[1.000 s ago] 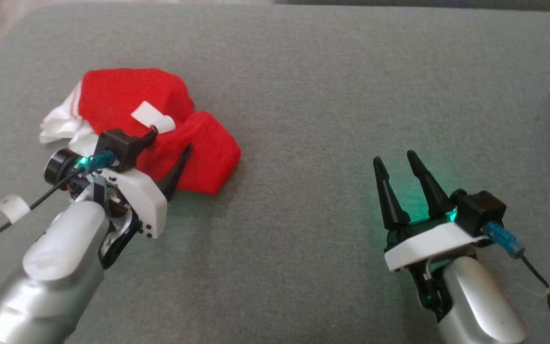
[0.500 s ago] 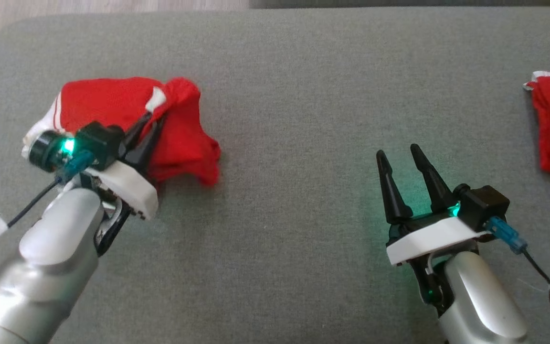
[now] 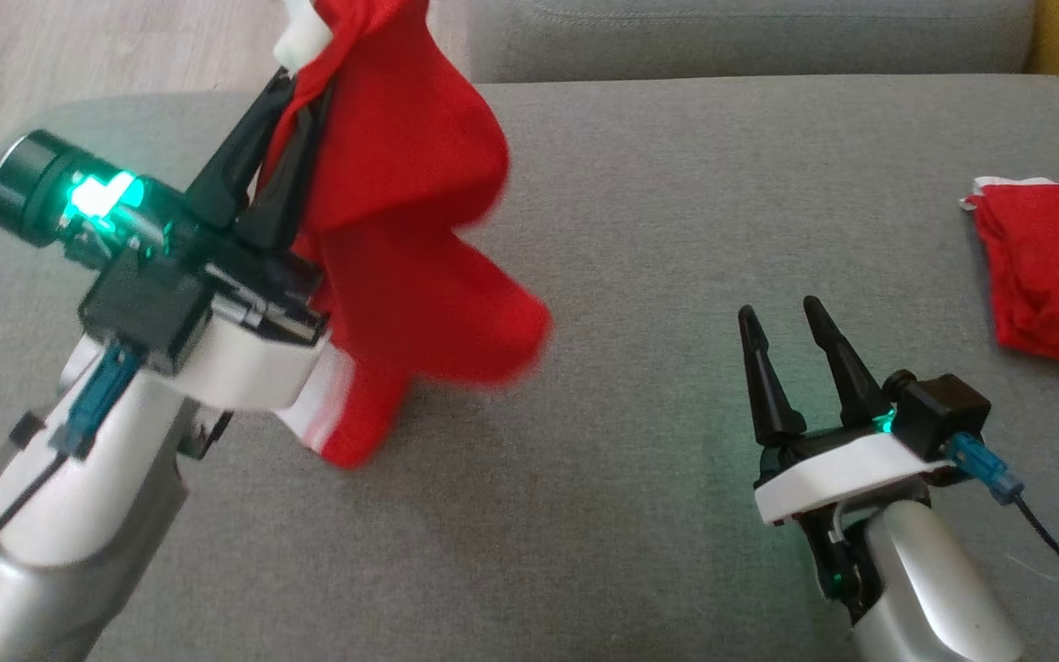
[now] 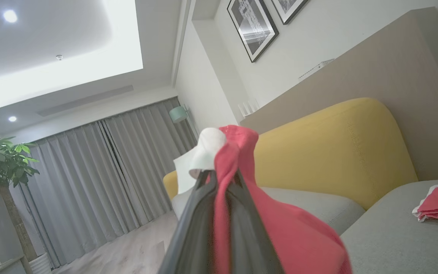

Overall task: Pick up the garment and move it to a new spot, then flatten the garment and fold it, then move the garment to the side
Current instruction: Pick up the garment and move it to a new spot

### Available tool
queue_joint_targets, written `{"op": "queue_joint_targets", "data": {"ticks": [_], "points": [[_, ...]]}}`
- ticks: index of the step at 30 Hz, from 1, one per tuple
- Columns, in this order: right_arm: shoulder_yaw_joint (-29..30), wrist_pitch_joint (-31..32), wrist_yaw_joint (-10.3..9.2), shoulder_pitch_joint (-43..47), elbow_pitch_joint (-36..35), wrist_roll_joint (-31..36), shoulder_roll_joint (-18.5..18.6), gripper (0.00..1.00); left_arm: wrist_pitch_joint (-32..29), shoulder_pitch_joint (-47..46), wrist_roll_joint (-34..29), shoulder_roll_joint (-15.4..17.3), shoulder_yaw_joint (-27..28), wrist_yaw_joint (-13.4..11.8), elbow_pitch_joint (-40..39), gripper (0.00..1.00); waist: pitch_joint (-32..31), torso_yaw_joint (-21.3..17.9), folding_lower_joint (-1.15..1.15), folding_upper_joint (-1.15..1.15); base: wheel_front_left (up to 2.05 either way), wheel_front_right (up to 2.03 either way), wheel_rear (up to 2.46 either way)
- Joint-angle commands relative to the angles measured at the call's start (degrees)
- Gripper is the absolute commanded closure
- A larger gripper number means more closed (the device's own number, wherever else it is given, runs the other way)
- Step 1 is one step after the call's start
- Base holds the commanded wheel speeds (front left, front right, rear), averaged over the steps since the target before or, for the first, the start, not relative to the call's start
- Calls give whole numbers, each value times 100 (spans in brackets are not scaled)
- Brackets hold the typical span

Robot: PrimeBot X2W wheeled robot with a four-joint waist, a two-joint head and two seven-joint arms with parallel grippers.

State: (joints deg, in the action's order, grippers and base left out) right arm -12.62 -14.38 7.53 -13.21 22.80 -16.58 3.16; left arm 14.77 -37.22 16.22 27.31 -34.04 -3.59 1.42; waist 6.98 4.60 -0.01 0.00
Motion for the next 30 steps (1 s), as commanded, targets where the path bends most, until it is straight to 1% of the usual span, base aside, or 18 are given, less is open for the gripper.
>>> {"op": "queue_joint_targets", "data": {"ticks": [1, 6, 10, 15, 18, 20, 21, 24, 26, 27, 28, 30], "points": [[-126, -61, -4, -80, -166, -21, -28, 0, 21, -210, -118, 264, 364, -50, -302, 100, -46, -69, 1, 0, 0, 0, 0], [-182, -61, -4, -97, -226, -93, -28, 0, 22, -239, -308, 313, 488, 54, -540, 100, -35, -282, 1, 0, 0, 0, 0], [-219, -61, -4, -162, -312, -146, -28, 0, 22, -440, -304, 223, 451, 205, -460, 100, 119, -558, 1, 0, 0, 0, 0], [-280, -62, -4, -369, -458, -262, -28, 0, -50, -928, -241, -43, 306, 406, -247, 100, 486, -1061, 1, 0, 0, 0, 0], [-343, -62, -4, -510, -564, -398, -28, 0, -140, -1301, -203, -269, 224, 497, 20, 100, 694, -1399, 1, 0, 0, 0, 0], [-413, -62, -4, -595, -630, -498, -28, 0, -180, -1551, -125, -436, 221, 539, 279, 100, 815, -1629, 1, 0, 0, 0, 0], [-413, -62, -4, -595, -630, -498, -28, 0, -180, -1551, -125, -436, 221, 539, 279, 100, 815, -1629, 1, 0, 0, 0, 0], [-526, -62, -4, -695, -715, -618, -28, 0, -188, -1909, -50, -661, 233, 567, 735, 100, 972, -1926, 1, 0, 0, 0, 0], [-550, -62, -4, -743, -757, -669, -28, 0, -162, -2093, -18, -831, 202, 593, 1026, 100, 1047, -2055, 1, 0, 0, 0, 0], [-547, -62, -4, -758, -772, -685, -28, 0, -144, -2164, -7, -915, 167, 621, 1159, 62, 1078, -2098, 1, 0, 0, 0, 0], [-532, -62, -4, -770, -782, -695, -28, 0, -127, -2222, -14, -986, 114, 655, 1301, 0, 1100, -2121, 1, 0, 0, 0, 0], [-496, -62, -4, -783, -798, -703, -28, 0, -99, -2309, -102, -1057, -2, 689, 1611, 0, 1132, -2129, 1, 0, 0, 0, 0]]}}
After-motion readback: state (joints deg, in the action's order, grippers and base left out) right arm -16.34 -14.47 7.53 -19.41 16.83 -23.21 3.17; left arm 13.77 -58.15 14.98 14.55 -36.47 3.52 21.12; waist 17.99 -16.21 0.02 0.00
